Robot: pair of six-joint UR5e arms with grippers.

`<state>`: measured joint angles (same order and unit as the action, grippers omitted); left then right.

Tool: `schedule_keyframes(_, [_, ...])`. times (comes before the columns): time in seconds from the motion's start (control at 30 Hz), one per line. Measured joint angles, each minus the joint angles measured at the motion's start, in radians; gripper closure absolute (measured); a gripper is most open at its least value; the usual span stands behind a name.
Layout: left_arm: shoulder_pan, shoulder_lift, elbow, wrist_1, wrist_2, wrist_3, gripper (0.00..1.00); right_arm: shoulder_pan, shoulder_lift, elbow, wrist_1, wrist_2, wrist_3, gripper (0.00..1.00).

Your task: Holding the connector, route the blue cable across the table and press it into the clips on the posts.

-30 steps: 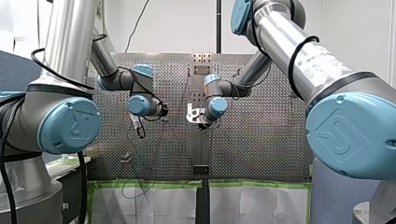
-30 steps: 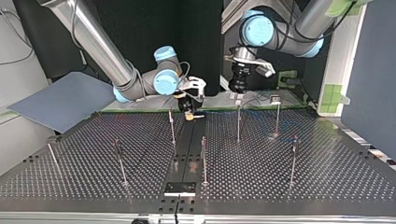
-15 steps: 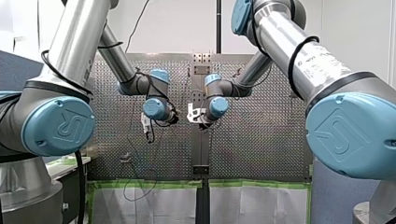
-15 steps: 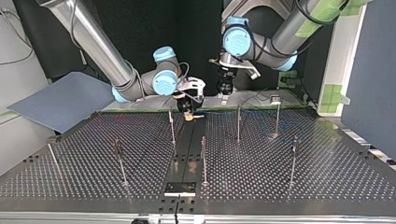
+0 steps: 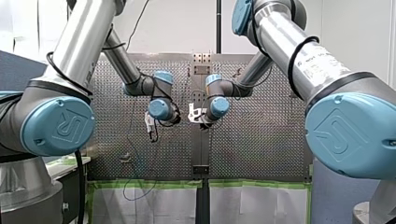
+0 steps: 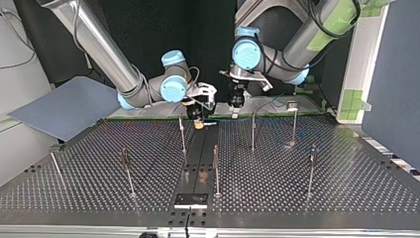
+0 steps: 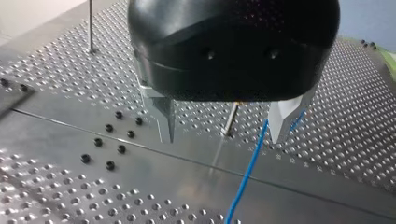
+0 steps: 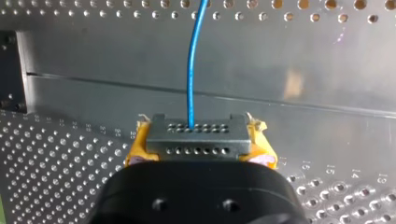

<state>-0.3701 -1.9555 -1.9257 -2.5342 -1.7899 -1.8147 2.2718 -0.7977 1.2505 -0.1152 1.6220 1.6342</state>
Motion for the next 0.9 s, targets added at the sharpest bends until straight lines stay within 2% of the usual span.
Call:
schedule_keyframes(0.13, [0.000,-0.032,0.015,0.023,-0.013,-0.003,0.02,-0.002,0.000,0.000,0.000,-0.001,-0.001,1.00])
schedule_keyframes(0.3, [0.000,-0.043,0.048,0.030,-0.021,-0.006,0.02,-0.003,0.000,0.000,0.000,-0.003,-0.002,1.00])
schedule_keyframes(0.6, [0.000,-0.049,0.074,0.024,0.008,-0.024,0.02,-0.005,-0.001,-0.004,0.000,-0.007,-0.003,1.00])
schedule_keyframes(0.77, [0.000,-0.080,0.079,0.006,0.019,-0.023,0.02,-0.005,-0.001,-0.005,-0.001,-0.008,-0.003,1.00])
schedule_keyframes(0.9, [0.000,-0.114,0.088,0.018,0.010,-0.023,0.02,-0.005,-0.001,-0.006,0.000,-0.008,-0.003,1.00])
